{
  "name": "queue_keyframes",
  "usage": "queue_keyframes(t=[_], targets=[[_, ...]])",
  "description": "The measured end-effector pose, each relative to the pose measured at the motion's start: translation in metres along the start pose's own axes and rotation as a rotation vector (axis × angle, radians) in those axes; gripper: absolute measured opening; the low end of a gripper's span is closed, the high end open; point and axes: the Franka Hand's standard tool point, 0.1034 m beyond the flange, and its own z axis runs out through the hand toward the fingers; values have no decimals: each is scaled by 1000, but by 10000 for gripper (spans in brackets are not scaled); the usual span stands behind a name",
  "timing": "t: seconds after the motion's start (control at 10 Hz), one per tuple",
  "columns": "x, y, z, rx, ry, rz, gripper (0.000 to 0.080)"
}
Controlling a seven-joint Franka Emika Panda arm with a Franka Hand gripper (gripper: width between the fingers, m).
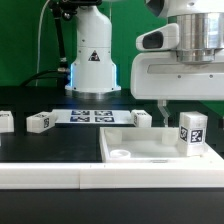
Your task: Assemble one leg
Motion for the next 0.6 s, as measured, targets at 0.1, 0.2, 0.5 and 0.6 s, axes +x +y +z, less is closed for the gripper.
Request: queue_keyframes(t=[0.1,0.2,0.5,0.6], targets=[[0,2,0,-10,-14,-90,649],[1,3,-1,-19,-19,-178,649],[1,0,-3,-54,-10,-408,649],[5,5,-4,-51,-11,-451,649]])
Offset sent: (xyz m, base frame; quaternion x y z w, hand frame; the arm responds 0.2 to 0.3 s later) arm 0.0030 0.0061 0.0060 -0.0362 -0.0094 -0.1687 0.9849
